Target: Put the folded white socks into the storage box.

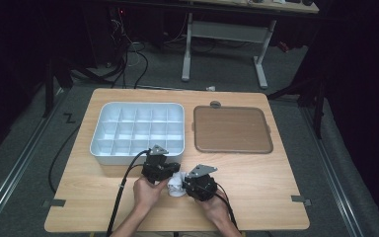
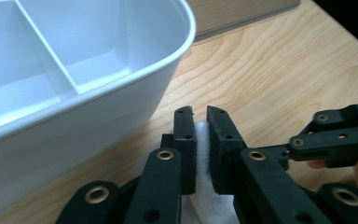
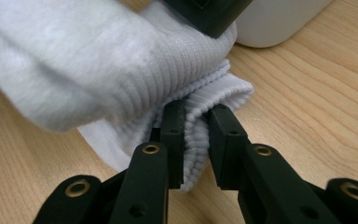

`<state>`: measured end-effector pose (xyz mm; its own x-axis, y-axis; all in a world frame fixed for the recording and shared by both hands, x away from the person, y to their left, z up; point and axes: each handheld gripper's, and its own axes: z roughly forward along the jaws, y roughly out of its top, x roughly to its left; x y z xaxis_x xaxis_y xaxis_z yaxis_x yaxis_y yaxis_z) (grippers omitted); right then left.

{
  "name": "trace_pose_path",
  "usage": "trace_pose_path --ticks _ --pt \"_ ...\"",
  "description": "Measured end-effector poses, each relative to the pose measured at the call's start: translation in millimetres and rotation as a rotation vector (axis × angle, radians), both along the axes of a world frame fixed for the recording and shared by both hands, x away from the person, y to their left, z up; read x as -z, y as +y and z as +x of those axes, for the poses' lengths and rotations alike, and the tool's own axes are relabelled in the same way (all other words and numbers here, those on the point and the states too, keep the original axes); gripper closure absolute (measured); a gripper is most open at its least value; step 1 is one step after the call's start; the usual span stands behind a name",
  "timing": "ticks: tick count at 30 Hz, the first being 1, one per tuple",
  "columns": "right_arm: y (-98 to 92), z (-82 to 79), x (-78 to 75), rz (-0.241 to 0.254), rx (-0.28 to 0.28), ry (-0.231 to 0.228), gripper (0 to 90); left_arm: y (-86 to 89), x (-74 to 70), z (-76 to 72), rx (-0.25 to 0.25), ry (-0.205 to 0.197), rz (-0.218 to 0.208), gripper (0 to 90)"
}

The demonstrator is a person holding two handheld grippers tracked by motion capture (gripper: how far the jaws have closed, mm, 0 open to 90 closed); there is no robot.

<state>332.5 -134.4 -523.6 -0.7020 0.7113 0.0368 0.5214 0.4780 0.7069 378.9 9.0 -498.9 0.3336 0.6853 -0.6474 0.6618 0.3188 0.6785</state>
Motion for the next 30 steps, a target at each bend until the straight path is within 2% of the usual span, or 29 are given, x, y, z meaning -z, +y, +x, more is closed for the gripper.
trace_pose_path --ticks 6,11,19,24,28,30 --pt "0.6 1.2 0.8 0.003 -0.003 -0.003 77.3 -2.5 3.8 1.6 0.001 0.002 0.016 83.2" --pt "1.4 2.4 1.8 0.003 -0.009 -0.014 77.2 -2.1 5.9 1.5 0.011 -0.01 0.056 83.1" --pt "2.2 1.6 1.6 0.001 -0.001 -0.015 76.2 -5.0 10.2 -3.2 0.028 -0.041 0.13 83.4" --pt "3.9 1.0 -0.3 -0.012 0.004 -0.006 75.3 -6.7 13.4 -9.2 0.054 -0.074 0.202 83.8" --pt "4.0 1.0 -1.6 -0.014 0.007 -0.002 72.3 -7.6 14.4 -11.1 0.057 -0.089 0.222 84.0" --pt "2.0 0.7 -3.2 -0.007 0.014 -0.005 69.3 -7.3 13.9 -11.5 0.06 -0.085 0.217 83.9"
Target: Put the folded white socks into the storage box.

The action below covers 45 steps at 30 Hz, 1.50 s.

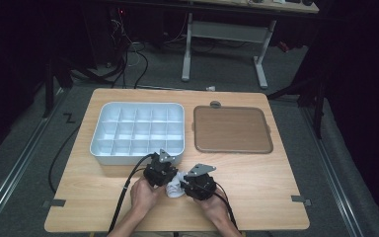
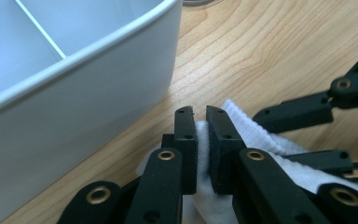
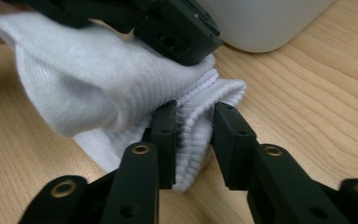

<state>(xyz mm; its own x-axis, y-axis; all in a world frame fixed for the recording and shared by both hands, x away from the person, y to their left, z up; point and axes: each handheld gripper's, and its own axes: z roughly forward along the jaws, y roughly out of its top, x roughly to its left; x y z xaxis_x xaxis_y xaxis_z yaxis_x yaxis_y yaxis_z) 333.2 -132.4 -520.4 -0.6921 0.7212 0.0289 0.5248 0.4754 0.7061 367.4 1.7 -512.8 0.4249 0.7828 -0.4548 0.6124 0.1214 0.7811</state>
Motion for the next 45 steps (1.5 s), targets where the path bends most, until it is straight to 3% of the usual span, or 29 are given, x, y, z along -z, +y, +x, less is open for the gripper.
trace_pose_path --ticks 7,13,17,28,34,37,45 --pt "-9.9 -14.1 -13.9 0.056 0.012 -0.03 70.9 1.7 -5.1 -2.0 0.004 0.016 -0.04 83.2" --pt "-4.4 -18.4 -1.3 0.01 -0.016 -0.006 76.4 -0.3 -11.1 -9.4 0.01 -0.017 -0.078 82.2" --pt "-5.7 -18.5 2.4 0.017 -0.017 -0.003 78.3 -1.7 -14.9 -13.1 0.018 -0.025 -0.1 82.6" --pt "-4.7 -10.5 3.8 -0.005 -0.033 -0.019 79.8 -12.1 -5.4 -2.3 0.011 -0.004 -0.08 82.0" --pt "-5.0 -9.8 3.8 -0.001 -0.03 -0.017 79.8 -5.9 -12.1 -5.5 0.025 0.003 -0.118 66.6" --pt "-5.1 -9.9 3.7 -0.001 -0.031 -0.016 79.8 -1.4 -18.8 -7.2 0.024 -0.013 -0.156 60.9" --pt "-5.4 -10.1 3.8 0.002 -0.031 -0.016 79.8 17.2 -34.3 -12.4 0.003 -0.042 -0.221 56.5"
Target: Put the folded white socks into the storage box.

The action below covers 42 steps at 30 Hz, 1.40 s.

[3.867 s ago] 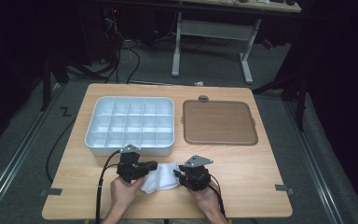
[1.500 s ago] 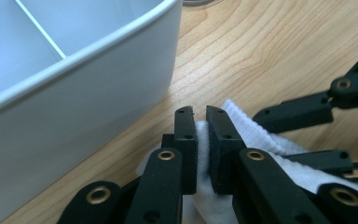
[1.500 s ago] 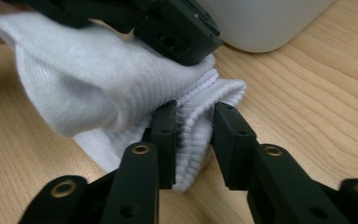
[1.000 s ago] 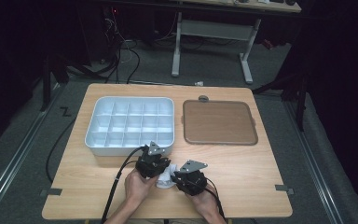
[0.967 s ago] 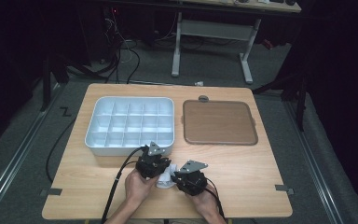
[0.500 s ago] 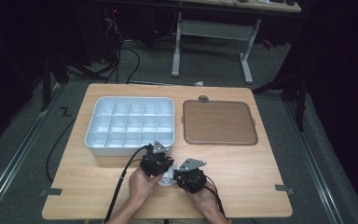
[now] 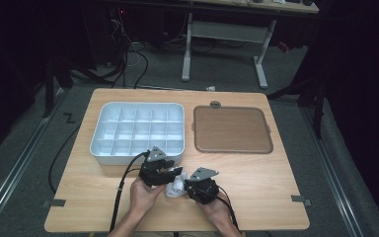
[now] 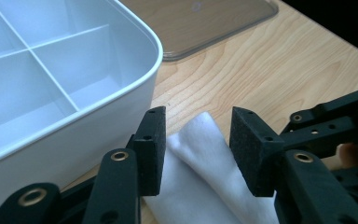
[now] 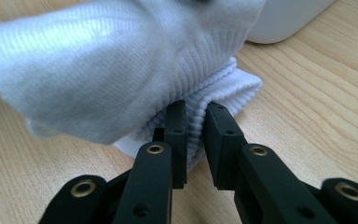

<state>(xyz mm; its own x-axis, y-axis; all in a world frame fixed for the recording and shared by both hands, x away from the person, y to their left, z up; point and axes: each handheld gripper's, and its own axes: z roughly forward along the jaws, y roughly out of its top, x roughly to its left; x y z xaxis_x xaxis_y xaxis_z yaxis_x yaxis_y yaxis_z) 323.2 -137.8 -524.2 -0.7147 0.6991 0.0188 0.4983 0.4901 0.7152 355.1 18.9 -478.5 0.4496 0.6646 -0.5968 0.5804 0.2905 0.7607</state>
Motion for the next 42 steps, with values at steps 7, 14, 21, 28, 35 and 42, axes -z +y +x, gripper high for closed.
trace_pose_path --ticks 7,14,21,28,35,42 --pt "-0.7 -0.8 -1.2 0.0 0.006 0.005 78.6 13.9 8.6 -12.8 -0.011 0.011 -0.012 58.8" --pt "-0.2 -1.4 -1.2 0.003 0.009 0.001 78.4 10.6 26.5 -16.5 -0.004 0.041 0.006 59.2" --pt "-6.9 -4.4 -5.7 0.011 0.028 0.004 71.7 7.0 35.6 -18.6 -0.018 0.043 0.059 60.9" --pt "-28.7 -22.8 -18.9 0.046 0.067 -0.031 71.1 8.3 33.4 -20.9 -0.033 0.041 0.074 60.9" --pt "-24.7 -36.8 -46.4 0.058 0.045 -0.091 71.3 8.6 30.8 -21.2 -0.051 0.04 0.077 60.5" --pt "-2.7 -40.3 -65.2 0.073 0.003 -0.122 71.7 7.9 31.6 -18.2 -0.058 0.04 0.093 60.4"
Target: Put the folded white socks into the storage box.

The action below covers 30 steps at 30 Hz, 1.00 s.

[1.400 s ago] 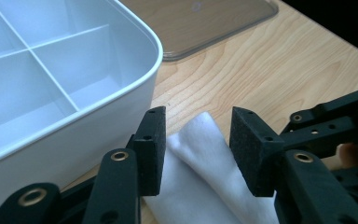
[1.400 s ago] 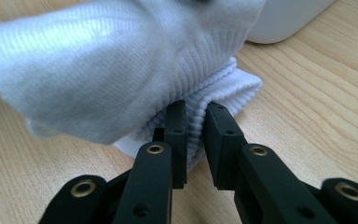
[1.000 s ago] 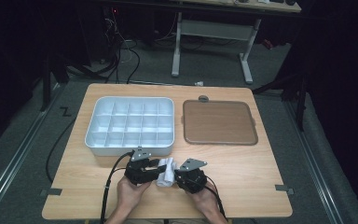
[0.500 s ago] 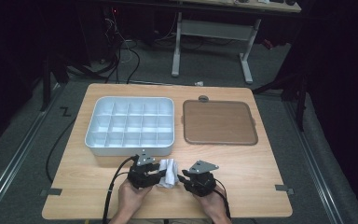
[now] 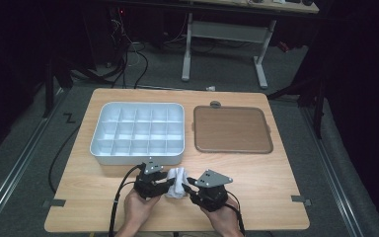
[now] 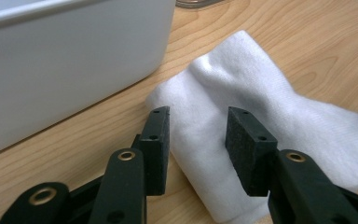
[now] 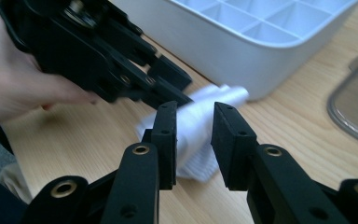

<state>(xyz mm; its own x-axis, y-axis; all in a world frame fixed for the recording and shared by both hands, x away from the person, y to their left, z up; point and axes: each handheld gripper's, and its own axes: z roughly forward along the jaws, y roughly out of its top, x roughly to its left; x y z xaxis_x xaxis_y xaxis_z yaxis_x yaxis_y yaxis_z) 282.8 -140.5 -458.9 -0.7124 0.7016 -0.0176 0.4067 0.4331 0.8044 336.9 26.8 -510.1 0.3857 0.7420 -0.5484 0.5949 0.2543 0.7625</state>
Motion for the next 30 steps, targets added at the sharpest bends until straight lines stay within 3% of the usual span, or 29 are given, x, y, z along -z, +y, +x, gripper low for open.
trace_pose_path --ticks 3,7,16,25,30 --pt "9.4 4.4 -0.5 -0.012 -0.023 0.012 74.7 -0.8 0.1 0.5 0.0 0.0 -0.002 60.6" --pt "14.4 13.7 11.6 -0.045 -0.027 0.055 79.1 1.0 2.5 3.0 -0.002 0.008 0.0 60.5" --pt "-1.3 28.1 47.8 -0.087 0.028 0.139 82.9 2.8 8.5 3.1 -0.003 0.023 0.0 60.4" --pt "-2.3 32.9 63.3 -0.133 0.04 0.136 84.6 5.2 14.3 4.1 -0.005 0.02 -0.006 60.2" --pt "-4.3 32.9 66.0 -0.116 0.044 0.139 84.6 4.4 14.7 3.7 -0.008 0.011 -0.003 60.1"
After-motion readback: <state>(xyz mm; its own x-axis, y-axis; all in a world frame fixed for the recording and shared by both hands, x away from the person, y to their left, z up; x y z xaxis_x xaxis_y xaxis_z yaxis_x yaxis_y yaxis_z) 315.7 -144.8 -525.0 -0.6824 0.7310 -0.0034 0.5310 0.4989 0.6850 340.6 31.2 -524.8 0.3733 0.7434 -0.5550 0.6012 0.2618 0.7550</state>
